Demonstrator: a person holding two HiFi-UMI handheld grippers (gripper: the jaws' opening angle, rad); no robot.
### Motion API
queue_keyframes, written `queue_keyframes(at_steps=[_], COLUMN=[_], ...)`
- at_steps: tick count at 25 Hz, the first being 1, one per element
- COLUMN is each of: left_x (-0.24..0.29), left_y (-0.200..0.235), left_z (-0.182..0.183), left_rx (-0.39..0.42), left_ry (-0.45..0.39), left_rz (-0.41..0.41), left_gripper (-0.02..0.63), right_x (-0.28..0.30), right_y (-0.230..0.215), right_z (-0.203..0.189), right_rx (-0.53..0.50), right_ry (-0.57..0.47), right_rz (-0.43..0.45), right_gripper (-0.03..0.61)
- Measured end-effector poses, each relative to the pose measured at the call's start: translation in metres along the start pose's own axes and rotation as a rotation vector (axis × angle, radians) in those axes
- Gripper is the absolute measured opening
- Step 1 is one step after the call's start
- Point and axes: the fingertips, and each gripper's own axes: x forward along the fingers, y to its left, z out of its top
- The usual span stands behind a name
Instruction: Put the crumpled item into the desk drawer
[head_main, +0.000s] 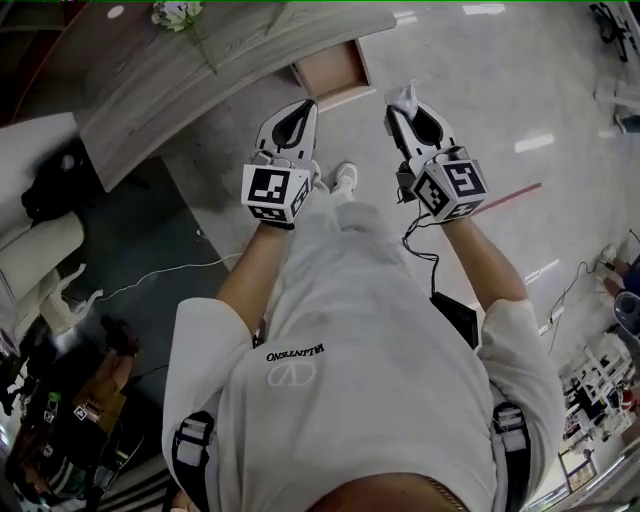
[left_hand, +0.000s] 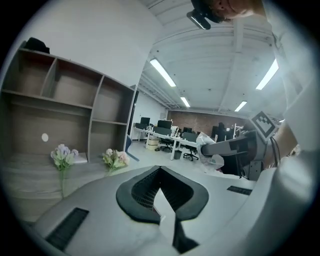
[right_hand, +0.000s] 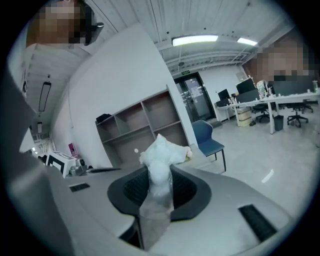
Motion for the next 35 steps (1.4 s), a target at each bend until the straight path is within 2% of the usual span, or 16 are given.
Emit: queue_keyframes(at_steps=[3,8,12,15,21,27,35], left_x=[0.029,0.08,0.126,0.143,0.167,0.184,0.202], left_y=[0.015,0.049,0.08,0.085,0.096,0.081,0.075], left_z=[-0.042,-0.134,-0.191,-0.222,-0.271,-0.3,-0.332], left_rx=[-0.028,-0.068,-0.088,-0.127,-0.158,-0.157,-0.134], left_ry=[0.049,0.152,0.186,0.201,0.217,0.255,0.262], left_rz=[0.0,0.027,0.05,0.044,0.033,0.018,0.028], left_gripper=[0.002,0.003,0.003,0.003,0.002,0.002,0.003], right_x=[0.04,0.107,0.158,0.176,0.209,0.207,0.208], right_y=[-0.009,-0.039,-0.074,-0.093,-0.119,-0.135,-0.156], right_z=[-0.034,-0.116,-0.168,-0.207,-0.264,-0.293,-0.322], right_rx=[0.001,-0.005,0.002,0.021,0.053,0.046,0.073], right_ry=[0.056,0.164,0.202,0.239,0.248,0.263,0.24], right_rz=[-0.007,-0.034,-0.058,-0.079,-0.108,-0.119,-0.115], right_gripper=[0.089,0.089,0.089,0.088,0.088,0.088,0.088])
